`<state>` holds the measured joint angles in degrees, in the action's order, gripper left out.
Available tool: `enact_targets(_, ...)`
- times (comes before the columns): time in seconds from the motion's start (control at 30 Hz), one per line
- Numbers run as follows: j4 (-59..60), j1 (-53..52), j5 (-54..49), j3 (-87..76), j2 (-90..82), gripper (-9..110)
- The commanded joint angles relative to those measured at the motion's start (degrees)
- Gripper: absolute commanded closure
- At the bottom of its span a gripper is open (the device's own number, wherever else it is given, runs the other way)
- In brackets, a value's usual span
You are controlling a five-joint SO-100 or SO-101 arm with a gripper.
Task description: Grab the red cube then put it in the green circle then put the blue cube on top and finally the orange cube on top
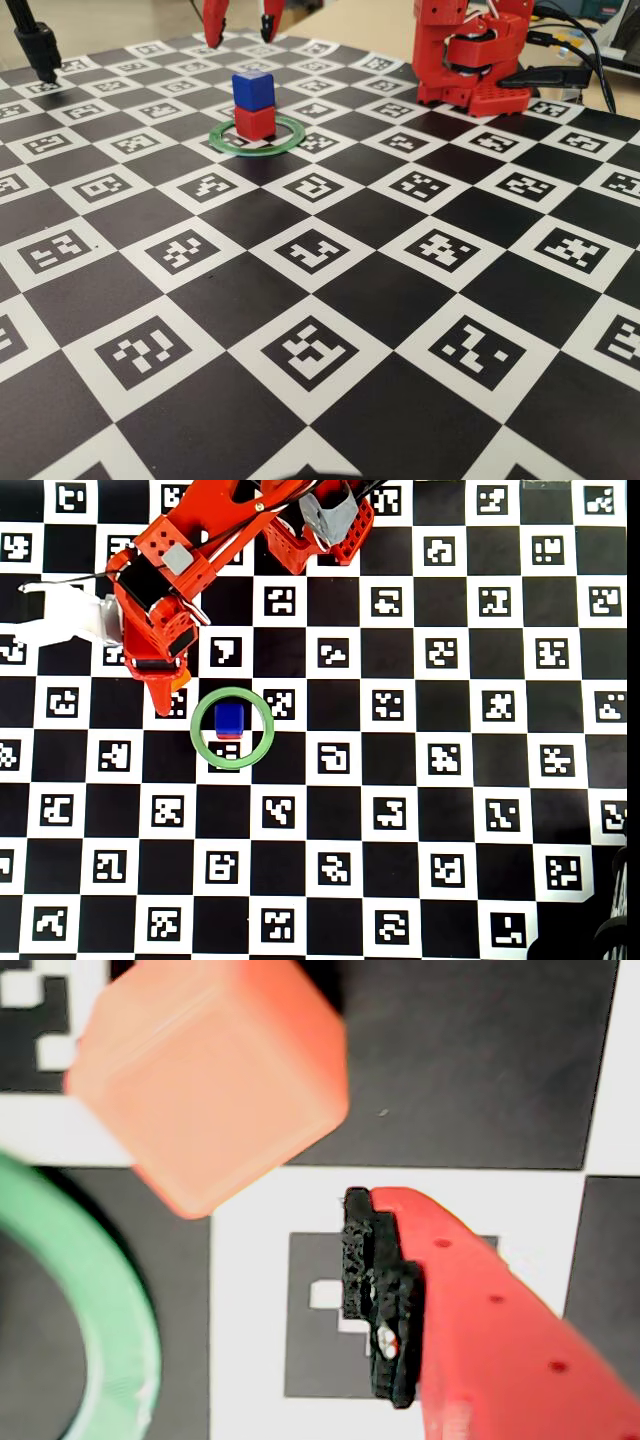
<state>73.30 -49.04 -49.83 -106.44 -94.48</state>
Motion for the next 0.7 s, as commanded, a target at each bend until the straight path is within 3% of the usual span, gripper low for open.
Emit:
enact_targets(0.0,-2.02,-0.88,-0.70,-0.62,-0.35,60)
enact_targets(0.67,-5.19,-1.05,0.00,-5.10,-0.44,60)
